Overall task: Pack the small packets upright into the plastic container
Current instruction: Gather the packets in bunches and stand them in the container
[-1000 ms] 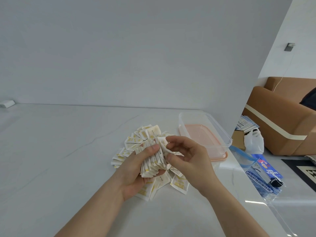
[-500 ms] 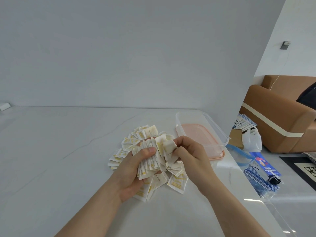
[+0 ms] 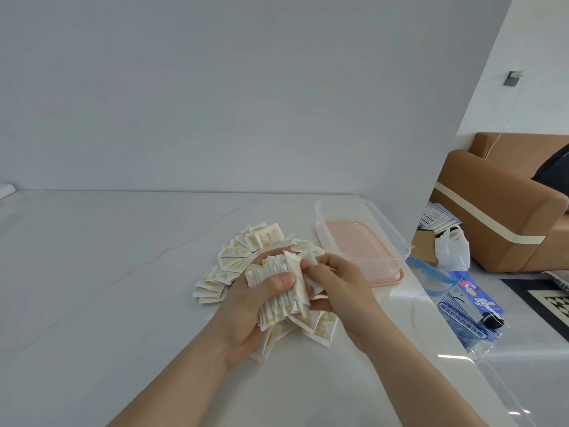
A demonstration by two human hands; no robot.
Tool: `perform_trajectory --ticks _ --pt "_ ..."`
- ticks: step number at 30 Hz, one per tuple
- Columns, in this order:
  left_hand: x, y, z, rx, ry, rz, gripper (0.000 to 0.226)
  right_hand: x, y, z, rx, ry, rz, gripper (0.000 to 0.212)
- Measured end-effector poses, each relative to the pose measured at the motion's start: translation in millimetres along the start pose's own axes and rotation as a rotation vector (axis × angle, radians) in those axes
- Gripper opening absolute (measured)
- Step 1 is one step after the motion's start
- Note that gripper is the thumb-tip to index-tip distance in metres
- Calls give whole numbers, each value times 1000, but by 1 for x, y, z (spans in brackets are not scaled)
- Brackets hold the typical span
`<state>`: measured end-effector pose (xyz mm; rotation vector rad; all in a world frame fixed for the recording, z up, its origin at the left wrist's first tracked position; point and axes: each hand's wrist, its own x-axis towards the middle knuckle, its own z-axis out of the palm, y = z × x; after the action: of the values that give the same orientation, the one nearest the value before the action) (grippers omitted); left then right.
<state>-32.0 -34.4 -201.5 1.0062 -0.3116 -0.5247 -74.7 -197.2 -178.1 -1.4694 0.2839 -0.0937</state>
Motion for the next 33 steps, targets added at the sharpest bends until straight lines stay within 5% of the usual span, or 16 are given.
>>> perform_trajectory --ticks 3,7,13,20,27,33 --pt "3 1 -2 42 56 -31 62 3 3 -2 -159 86 -54 8" --pt "6 7 -9 68 191 -57 49 12 0 -24 -785 374 -393 8" --pt "7 10 -11 42 277 -79 59 7 19 -9 -1348 249 -316 15" --pt "8 10 -11 40 267 -68 59 -12 14 14 -1371 147 -262 66" --pt "7 11 -13 61 248 -122 50 -6 10 3 -1402 170 -238 44" --pt "3 14 -9 16 187 -229 46 2 -3 -22 -1172 322 -307 28"
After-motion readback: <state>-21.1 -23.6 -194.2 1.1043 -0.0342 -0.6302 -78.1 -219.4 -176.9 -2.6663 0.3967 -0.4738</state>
